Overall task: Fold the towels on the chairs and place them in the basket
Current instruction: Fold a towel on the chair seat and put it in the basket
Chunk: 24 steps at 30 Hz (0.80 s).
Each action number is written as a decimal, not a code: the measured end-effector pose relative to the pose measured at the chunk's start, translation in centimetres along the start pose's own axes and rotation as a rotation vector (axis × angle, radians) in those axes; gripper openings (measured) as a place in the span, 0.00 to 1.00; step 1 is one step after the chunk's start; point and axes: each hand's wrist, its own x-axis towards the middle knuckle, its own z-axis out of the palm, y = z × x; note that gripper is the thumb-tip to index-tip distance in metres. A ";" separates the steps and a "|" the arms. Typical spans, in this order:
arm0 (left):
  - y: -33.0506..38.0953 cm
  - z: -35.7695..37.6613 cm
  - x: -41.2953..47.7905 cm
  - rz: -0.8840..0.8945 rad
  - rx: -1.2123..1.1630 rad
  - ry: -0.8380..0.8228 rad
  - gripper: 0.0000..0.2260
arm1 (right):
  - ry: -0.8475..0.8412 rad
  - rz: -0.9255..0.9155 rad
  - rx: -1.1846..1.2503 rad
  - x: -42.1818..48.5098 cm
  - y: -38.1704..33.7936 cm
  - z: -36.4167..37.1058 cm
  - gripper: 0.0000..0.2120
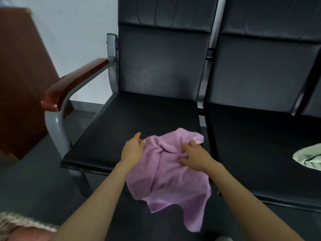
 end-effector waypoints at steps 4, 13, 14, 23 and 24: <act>1.0 -0.3 -0.1 0.006 0.053 -0.229 0.19 | -0.026 -0.028 0.048 -0.5 1.1 0.0 0.28; 2.6 -1.0 -1.3 0.196 0.262 0.091 0.02 | 0.015 -0.024 0.093 -0.8 1.2 0.6 0.36; 2.6 -1.2 -1.4 0.276 0.213 0.277 0.02 | 0.017 -0.036 0.069 -0.8 1.2 0.6 0.34; 1.0 1.0 -2.2 0.224 0.539 0.120 0.15 | -0.006 -0.012 -0.078 -0.7 0.7 0.4 0.17; 1.3 1.1 -2.5 0.219 0.576 0.053 0.14 | 0.016 -0.007 -0.095 -0.6 0.6 0.4 0.15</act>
